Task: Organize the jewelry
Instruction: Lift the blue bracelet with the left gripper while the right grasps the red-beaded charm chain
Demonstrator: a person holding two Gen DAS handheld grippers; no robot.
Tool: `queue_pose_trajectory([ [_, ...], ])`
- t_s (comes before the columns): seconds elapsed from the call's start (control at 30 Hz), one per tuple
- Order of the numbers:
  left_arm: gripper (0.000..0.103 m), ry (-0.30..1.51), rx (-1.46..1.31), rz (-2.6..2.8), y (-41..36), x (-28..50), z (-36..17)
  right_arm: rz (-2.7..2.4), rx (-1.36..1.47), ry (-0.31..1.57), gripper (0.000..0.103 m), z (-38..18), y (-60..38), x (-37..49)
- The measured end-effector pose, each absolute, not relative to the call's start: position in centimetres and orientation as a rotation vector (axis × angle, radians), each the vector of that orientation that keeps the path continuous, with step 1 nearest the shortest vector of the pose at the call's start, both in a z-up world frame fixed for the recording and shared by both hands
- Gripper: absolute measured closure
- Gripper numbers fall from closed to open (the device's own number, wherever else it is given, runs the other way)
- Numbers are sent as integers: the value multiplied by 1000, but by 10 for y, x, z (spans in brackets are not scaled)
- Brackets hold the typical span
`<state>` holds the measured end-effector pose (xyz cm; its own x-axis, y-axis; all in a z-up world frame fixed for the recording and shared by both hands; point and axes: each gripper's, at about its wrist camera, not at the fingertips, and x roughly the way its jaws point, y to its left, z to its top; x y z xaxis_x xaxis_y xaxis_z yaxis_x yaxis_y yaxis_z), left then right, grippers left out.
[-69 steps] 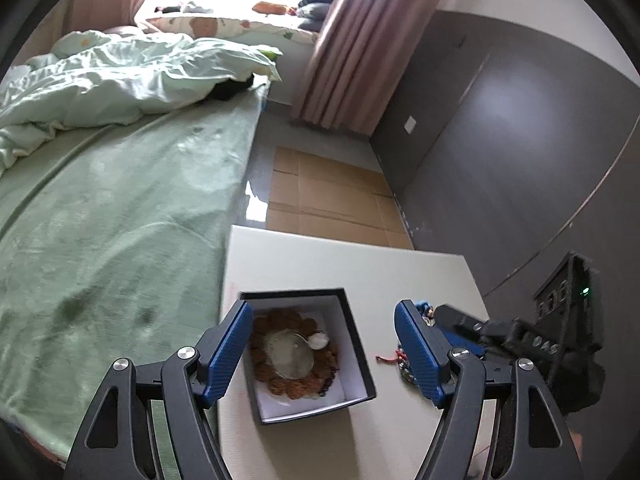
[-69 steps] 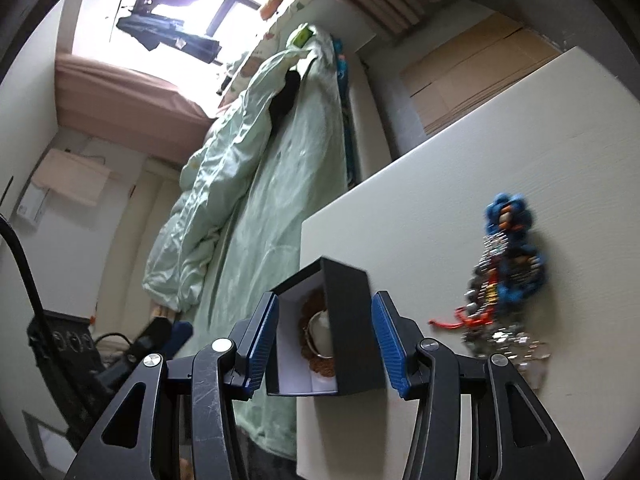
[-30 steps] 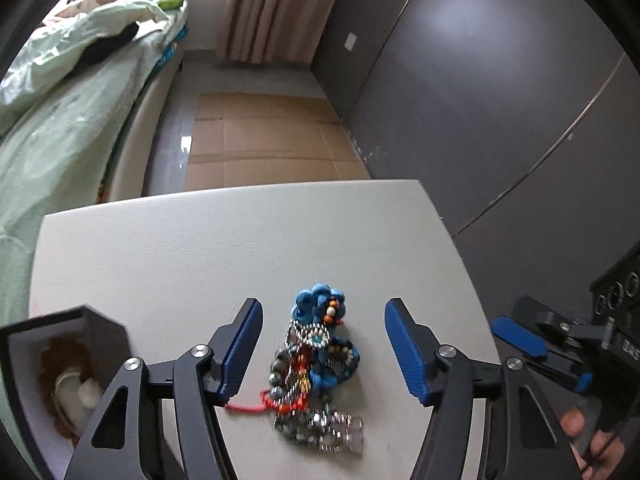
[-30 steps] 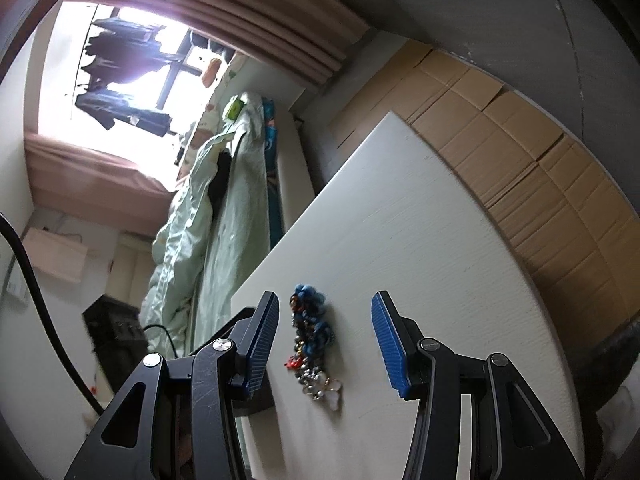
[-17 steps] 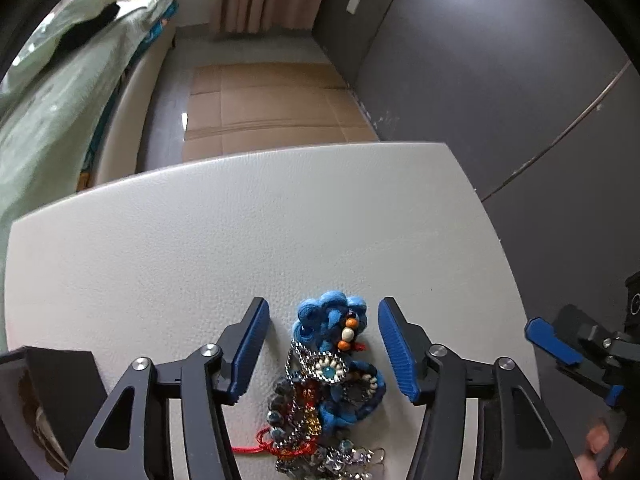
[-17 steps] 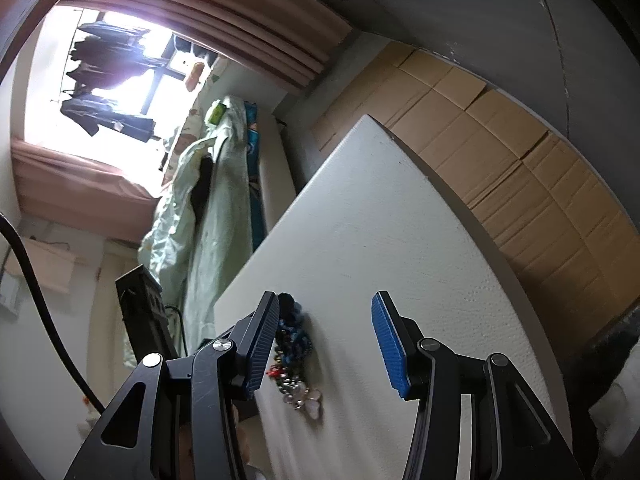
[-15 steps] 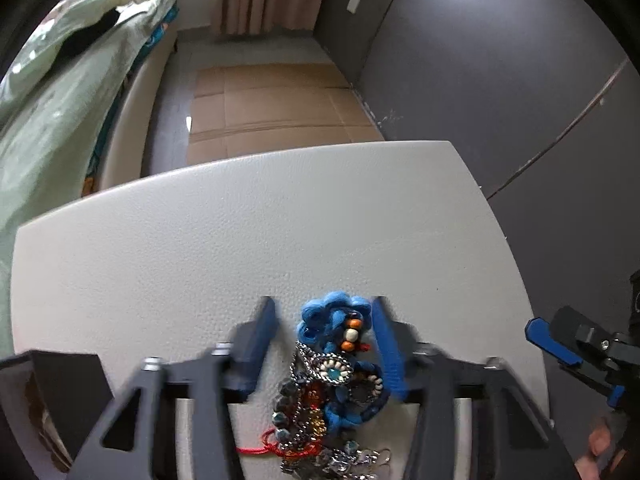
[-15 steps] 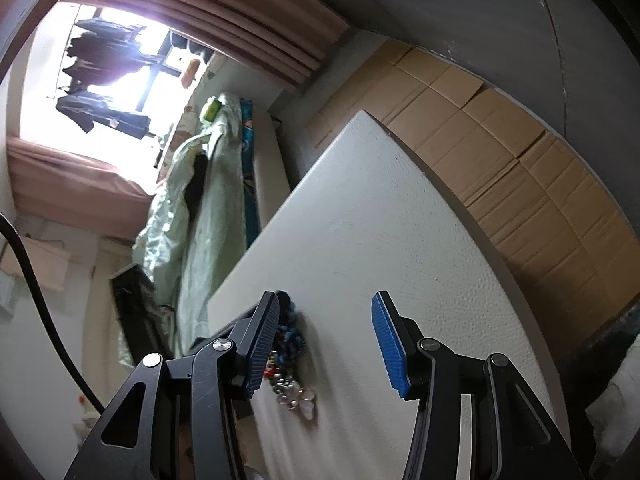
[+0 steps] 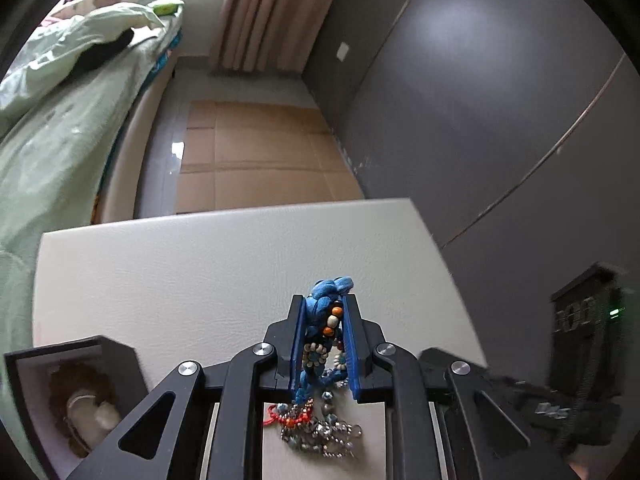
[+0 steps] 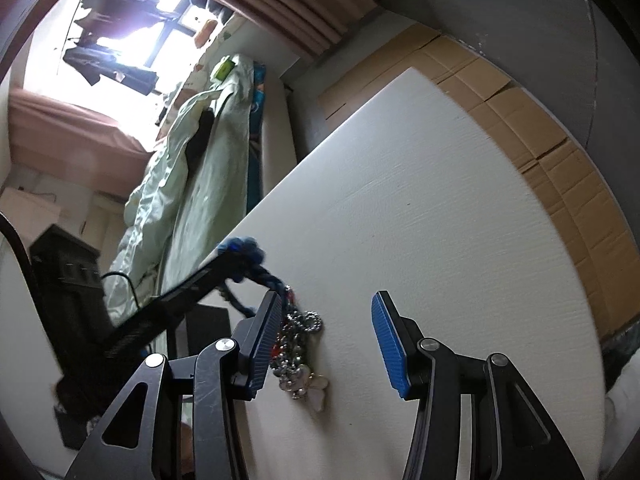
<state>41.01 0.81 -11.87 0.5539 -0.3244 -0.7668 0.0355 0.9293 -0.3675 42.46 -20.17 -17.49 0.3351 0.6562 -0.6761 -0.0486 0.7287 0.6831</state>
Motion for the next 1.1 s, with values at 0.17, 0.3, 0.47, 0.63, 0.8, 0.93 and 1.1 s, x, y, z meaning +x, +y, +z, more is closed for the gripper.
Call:
queue_pose_trajectory([
  [0.17, 84, 891, -368, -193, 24, 395, -92, 530, 579, 1148, 54, -172, -188, 420],
  [0.3, 84, 856, -396, -167, 38, 385, -81, 548, 493, 1142, 54, -168, -169, 417],
  [0.47, 84, 832, -421, -145, 53, 373, -73, 574, 406, 1148, 60, -168, -151, 416],
  [0.63, 84, 814, -448, -124, 68, 363, -67, 608, 380, 1152, 68, -168, -135, 417],
  [0.8, 84, 797, -464, -114, 77, 355, -61, 634, 371, 1183, 75, -173, -116, 415],
  [0.93, 84, 790, -471, -111, 80, 348, -57, 603, 331, 1218, 75, -181, -99, 418],
  [1.1, 84, 780, -471, -107, 83, 344, -52, 534, 258, 1241, 81, -189, -89, 419],
])
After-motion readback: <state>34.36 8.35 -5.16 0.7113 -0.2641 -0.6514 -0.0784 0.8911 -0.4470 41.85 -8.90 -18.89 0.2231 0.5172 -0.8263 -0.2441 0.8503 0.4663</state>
